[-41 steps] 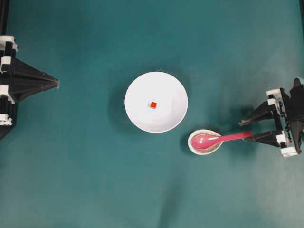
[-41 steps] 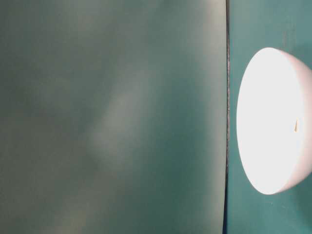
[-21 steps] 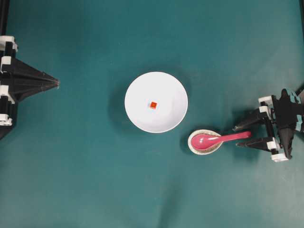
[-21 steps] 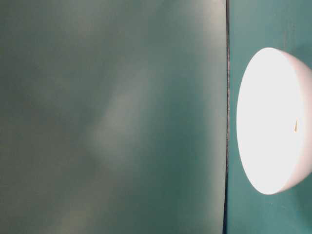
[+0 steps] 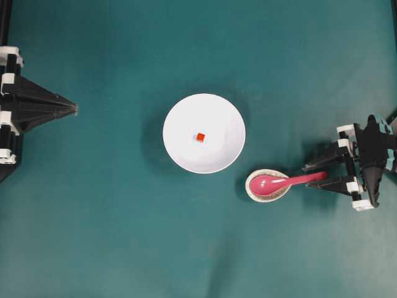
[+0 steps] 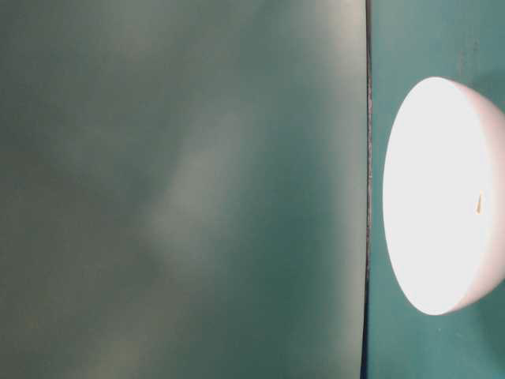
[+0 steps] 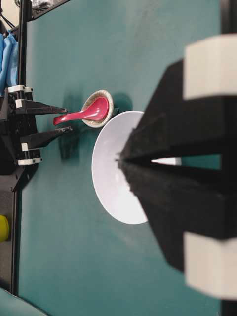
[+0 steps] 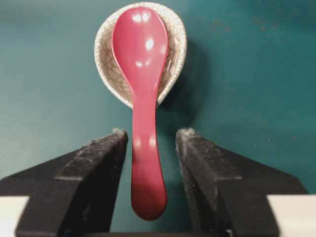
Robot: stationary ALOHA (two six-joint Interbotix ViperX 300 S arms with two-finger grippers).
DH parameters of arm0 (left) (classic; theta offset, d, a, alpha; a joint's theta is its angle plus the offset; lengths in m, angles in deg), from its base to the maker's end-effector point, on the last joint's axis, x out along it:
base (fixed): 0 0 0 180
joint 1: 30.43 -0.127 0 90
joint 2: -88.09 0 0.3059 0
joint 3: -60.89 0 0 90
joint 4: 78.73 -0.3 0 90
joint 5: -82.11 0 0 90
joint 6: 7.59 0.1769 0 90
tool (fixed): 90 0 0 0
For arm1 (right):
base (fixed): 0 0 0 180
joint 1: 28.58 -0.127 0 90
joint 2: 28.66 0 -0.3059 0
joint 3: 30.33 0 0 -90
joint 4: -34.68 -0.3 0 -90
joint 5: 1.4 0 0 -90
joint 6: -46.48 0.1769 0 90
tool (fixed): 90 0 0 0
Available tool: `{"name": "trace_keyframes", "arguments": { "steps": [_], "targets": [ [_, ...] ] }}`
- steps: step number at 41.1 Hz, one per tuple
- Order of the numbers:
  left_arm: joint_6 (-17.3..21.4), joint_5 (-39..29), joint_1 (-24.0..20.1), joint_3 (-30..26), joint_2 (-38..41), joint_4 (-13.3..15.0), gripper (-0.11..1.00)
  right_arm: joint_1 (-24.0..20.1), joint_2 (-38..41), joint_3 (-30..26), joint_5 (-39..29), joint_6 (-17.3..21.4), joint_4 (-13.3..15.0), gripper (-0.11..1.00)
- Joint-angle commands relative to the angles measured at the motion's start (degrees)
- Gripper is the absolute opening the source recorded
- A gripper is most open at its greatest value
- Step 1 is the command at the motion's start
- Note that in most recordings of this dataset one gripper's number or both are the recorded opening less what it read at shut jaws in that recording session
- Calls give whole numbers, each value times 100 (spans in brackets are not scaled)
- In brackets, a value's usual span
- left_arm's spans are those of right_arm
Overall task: Grip the spoon and scoop the red block from the bowl with right arm.
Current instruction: 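Close the right gripper on the pink spoon handle, then lift the spoon and swing it over the white bowl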
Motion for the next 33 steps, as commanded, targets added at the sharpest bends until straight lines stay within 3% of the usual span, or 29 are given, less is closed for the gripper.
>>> {"name": "trace_keyframes", "arguments": {
  "steps": [1,33],
  "targets": [
    [9,-18,-18,-141,26,-9,0,-26,-35,-18,18,9,-18,49],
    [9,-272,-18,-149,18,0,0,-26,-35,-44,-9,0,0,23]
  ]
}}
